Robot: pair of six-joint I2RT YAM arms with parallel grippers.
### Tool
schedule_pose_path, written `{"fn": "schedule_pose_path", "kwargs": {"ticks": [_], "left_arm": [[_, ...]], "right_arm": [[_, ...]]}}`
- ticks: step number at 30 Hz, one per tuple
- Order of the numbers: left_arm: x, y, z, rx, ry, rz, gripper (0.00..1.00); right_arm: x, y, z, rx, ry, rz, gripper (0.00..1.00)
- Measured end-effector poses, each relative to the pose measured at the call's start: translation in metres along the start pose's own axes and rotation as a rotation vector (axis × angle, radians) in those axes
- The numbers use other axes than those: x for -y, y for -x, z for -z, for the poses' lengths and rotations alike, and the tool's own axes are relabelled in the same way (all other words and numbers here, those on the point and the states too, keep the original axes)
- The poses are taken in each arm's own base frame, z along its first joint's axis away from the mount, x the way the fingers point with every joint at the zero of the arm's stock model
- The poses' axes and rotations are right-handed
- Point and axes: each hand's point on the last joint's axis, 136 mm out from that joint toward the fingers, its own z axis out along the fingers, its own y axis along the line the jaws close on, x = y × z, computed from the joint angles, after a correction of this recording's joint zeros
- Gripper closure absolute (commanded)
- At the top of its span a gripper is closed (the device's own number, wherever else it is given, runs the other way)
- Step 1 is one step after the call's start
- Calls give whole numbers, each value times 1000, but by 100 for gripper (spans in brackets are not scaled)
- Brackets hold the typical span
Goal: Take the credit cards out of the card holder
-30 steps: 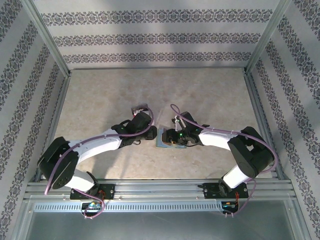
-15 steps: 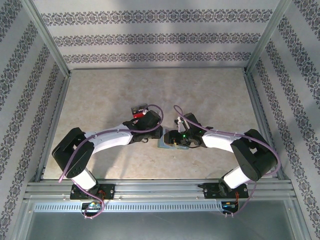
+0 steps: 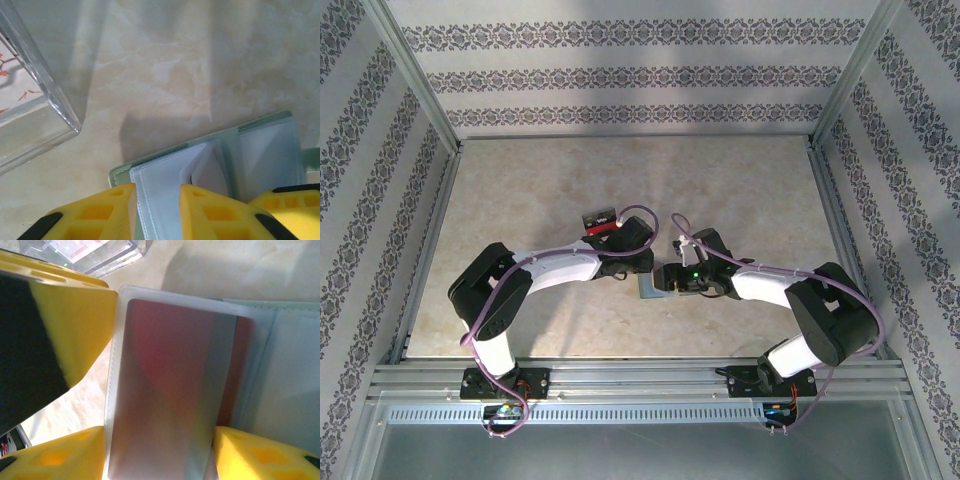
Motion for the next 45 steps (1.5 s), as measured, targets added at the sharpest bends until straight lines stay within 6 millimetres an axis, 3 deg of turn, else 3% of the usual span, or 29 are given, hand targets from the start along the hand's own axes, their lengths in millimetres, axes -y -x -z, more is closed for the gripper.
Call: {"fn": "schedule_pose_path", "kwargs": {"ticks": [16,22,30,34,45], "left_arm": [[-10,-12,-8,-49,38,-1,72],[-18,-17,-18,-71,62,3,72],[-15,-20,-18,-85,47,4,72],[-12,-16,-18,-76,29,8,64],[-1,-11,-15,-67,-45,18,61]], "right_arm": [[-2,3,-2,5,55,-13,36],[0,5,0,7,69,-31,41],[-1,5,-2,2,89,-40,41],[-1,6,-3,3,95,-50,41],[-2,5,6,11,68,-60,32]]}}
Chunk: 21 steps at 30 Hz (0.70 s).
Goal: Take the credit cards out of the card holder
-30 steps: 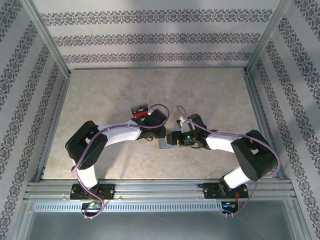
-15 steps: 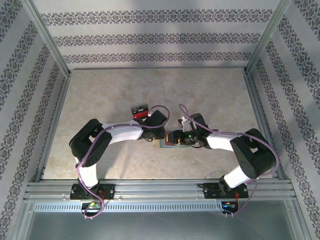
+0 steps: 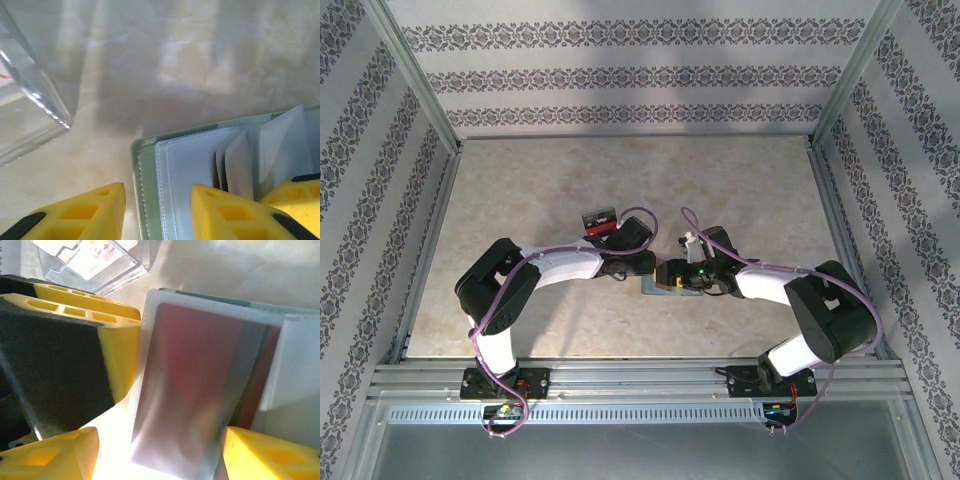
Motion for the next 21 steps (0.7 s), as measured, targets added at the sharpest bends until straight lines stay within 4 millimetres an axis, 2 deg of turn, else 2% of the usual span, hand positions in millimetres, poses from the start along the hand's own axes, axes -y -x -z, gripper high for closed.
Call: {"fn": "schedule_pose_path", "kwargs": {"ticks": [6,10,14,21], "left_arm": [[9,-3,0,-19,-46,-3,61],[16,0,1,-12,-77,-5,61],[20,-2,1,-16,-93,-9,61],[25,-5,1,-26,-110,-17,61]], "right_arm": [[-7,-6,15,6,-139,52,29],[-11,-2,27,25,-253,77,35],[-7,-3,33,34,-342,77,38],[1,-18,33,2,-469,76,32]]}}
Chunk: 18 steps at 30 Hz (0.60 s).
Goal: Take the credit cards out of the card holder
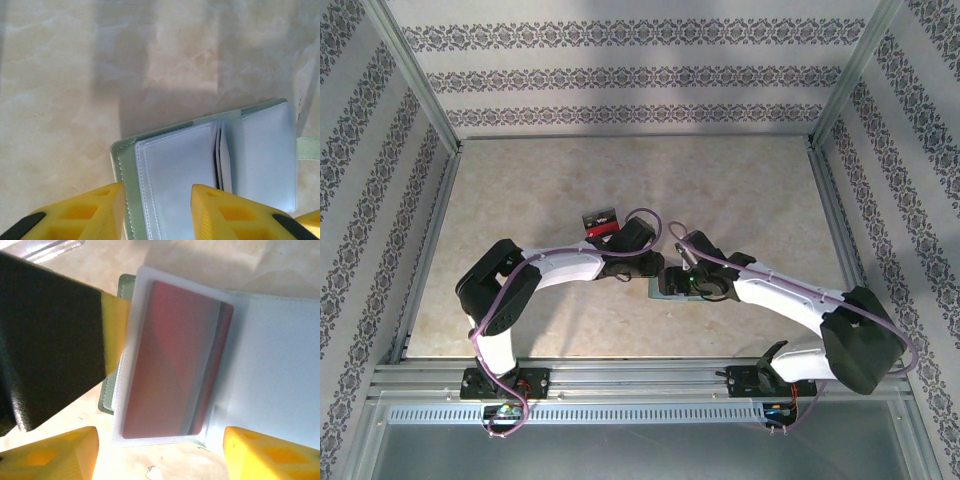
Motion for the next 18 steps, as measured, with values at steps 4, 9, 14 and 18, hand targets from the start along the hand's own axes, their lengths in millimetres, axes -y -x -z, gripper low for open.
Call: {"fn": "schedule_pose_path", "kwargs": {"ticks": [4,9,14,18], "left_arm": [[1,0,0,-1,-4,0,61],[1,0,0,0,-4,0,61],[1,0,0,0,-4,0,61],[1,0,0,0,-5,1,61]], "right_arm": [[-4,0,-4,-7,-27,17,32],[0,-2,-9,-28,-59,19,36],[5,-2,-13,-32,-90,17,45],[8,-1,-14,-27,-104,11,54]]}}
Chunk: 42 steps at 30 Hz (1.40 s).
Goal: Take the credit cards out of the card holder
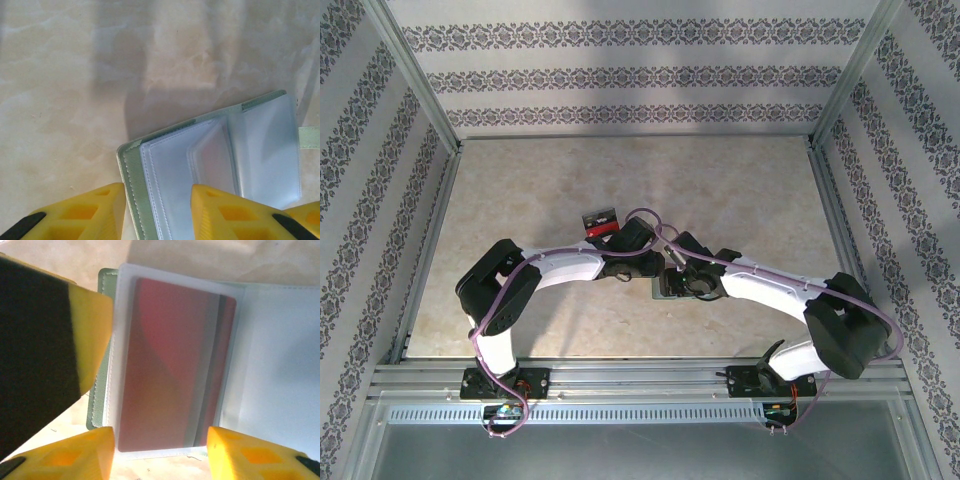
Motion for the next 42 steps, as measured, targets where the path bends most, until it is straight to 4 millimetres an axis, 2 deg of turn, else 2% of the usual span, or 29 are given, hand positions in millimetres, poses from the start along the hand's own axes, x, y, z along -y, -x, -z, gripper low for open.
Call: {"fn": "schedule_pose_path", "kwargs": {"ticks": [4,6,7,9,12,15,24,28,33,36,42], "left_arm": [[0,0,0,0,0,2,61],[0,0,0,0,0,2,61],[0,0,0,0,0,2,61],[0,0,0,0,0,2,61],[0,0,0,-1,1,2,62],[-2,0,0,0,9,2,62],[-14,-8,-1,-20,56,5,62],[-23,-10,0,-11,90,20,67],[-26,2,19,65,109,57,67],[-28,9,28,101,111,83,67],[-46,4,31,106,149,125,66]], "right_arm": [[2,2,0,11,-9,-12,67],[2,4,2,20,-12,-18,68],[3,5,3,26,-12,-18,66],[3,8,6,40,-10,-21,50],[3,10,9,53,-7,-15,35],[7,10,10,58,-30,-11,29],[6,6,2,64,-72,30,24],[2,2,-4,55,-76,63,26],[-3,-3,-11,32,-82,91,26],[-7,1,-15,27,-86,93,25],[-11,6,-25,9,-101,86,23]]}}
